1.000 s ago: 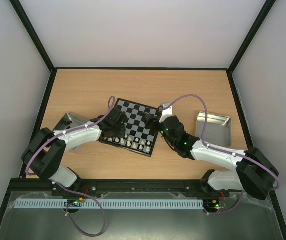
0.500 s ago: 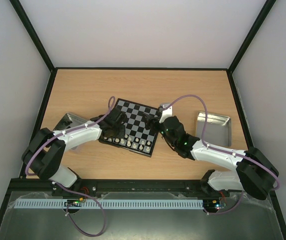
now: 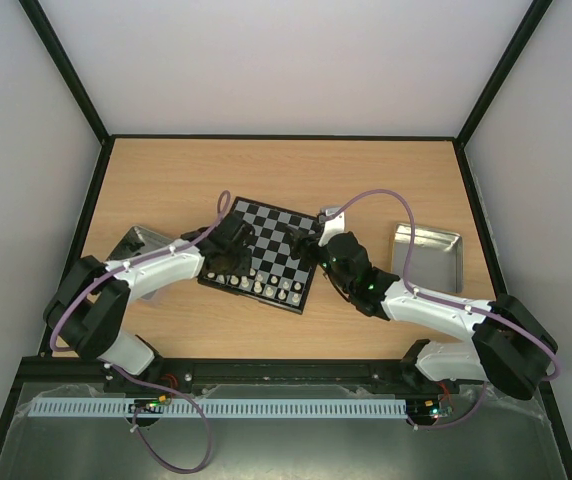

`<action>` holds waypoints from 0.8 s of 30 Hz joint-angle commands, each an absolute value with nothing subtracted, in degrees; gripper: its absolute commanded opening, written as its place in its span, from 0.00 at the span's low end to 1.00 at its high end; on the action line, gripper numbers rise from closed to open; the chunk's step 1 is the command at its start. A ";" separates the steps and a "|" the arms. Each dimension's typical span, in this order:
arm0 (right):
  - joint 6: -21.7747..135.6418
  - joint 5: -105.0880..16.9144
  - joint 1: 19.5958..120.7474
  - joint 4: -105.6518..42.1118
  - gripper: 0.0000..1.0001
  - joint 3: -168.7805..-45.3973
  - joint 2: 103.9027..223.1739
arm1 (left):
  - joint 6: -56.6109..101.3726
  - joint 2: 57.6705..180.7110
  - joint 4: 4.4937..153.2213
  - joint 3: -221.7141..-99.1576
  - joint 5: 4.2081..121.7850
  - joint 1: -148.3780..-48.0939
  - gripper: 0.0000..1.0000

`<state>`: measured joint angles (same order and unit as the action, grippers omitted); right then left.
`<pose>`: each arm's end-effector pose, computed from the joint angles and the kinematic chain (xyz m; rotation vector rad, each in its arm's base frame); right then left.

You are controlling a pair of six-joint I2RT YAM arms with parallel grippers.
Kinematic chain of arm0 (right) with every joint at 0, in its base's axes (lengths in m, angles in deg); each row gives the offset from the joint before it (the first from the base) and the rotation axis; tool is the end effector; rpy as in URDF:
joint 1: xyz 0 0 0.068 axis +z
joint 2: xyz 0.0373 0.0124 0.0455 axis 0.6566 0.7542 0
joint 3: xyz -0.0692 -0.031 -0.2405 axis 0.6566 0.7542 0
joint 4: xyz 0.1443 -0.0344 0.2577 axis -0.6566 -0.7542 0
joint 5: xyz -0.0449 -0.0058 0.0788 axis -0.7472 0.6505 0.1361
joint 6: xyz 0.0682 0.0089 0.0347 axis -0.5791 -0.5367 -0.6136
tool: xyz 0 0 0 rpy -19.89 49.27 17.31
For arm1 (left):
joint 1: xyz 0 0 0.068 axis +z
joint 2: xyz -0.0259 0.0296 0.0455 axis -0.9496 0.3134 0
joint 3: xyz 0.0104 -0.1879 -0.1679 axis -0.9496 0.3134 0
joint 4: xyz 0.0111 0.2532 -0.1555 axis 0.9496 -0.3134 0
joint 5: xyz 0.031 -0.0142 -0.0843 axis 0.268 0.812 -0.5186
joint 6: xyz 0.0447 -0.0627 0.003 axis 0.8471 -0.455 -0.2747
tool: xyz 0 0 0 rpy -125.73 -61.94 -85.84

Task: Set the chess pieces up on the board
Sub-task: Place the chess piece on the chessboard.

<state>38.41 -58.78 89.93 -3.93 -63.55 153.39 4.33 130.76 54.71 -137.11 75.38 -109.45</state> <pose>0.2263 0.2471 0.1842 -0.2858 1.8251 0.8175 0.2688 -0.2019 0.1073 0.1616 2.6475 -0.3121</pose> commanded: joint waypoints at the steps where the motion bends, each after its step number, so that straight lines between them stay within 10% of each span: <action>1: 37.40 -59.30 90.16 -4.37 0.75 -64.99 152.60 | 4.13 130.55 53.97 -139.64 76.18 -109.69 0.31; 9: 36.58 -61.24 90.15 -9.62 0.75 -67.08 151.36 | 2.89 125.43 53.98 -140.33 78.17 -109.68 0.39; 24: 28.12 -74.99 90.17 -35.44 0.77 -70.10 133.75 | 6.60 96.21 53.29 -138.06 87.44 -109.28 0.91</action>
<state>31.96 -68.18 89.93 -24.58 -67.66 138.97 4.38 102.07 54.45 -138.83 83.29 -109.43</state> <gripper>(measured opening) 0.752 0.827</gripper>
